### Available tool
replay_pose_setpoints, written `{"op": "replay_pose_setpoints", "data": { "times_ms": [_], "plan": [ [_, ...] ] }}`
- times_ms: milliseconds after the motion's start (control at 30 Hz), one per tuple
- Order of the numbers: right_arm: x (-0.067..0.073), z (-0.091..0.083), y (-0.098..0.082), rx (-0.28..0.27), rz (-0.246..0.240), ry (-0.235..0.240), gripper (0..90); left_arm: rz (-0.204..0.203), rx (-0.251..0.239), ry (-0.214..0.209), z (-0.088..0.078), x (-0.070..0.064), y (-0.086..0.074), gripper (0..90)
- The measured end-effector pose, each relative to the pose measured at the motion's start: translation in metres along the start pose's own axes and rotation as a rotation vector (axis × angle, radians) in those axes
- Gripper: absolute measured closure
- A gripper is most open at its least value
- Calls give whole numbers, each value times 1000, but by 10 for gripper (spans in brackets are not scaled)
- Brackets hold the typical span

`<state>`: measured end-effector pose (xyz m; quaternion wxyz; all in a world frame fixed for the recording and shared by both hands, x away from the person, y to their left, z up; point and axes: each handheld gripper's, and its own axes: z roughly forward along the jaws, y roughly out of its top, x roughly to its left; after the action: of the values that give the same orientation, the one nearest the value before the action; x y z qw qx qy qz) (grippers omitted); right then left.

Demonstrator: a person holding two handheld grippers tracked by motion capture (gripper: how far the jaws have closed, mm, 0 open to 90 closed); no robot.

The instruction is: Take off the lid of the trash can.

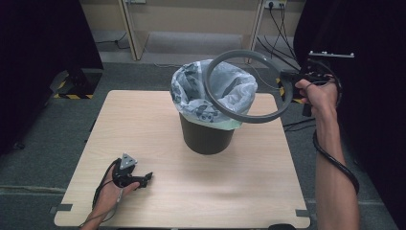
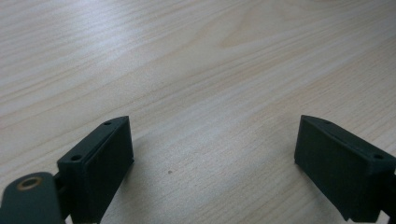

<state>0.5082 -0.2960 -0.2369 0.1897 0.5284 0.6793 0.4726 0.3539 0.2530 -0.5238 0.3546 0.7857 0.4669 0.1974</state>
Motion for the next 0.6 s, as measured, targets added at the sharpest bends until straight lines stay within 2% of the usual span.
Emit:
{"op": "replay_pose_setpoints", "data": {
  "times_ms": [300,600],
  "plan": [
    [-34,-25,-9,-35,63,-38,790,0,0,0,0,0,0,108],
    [-66,-49,-21,-54,108,-100,790,0,0,0,0,0,0,108]
  ]
}}
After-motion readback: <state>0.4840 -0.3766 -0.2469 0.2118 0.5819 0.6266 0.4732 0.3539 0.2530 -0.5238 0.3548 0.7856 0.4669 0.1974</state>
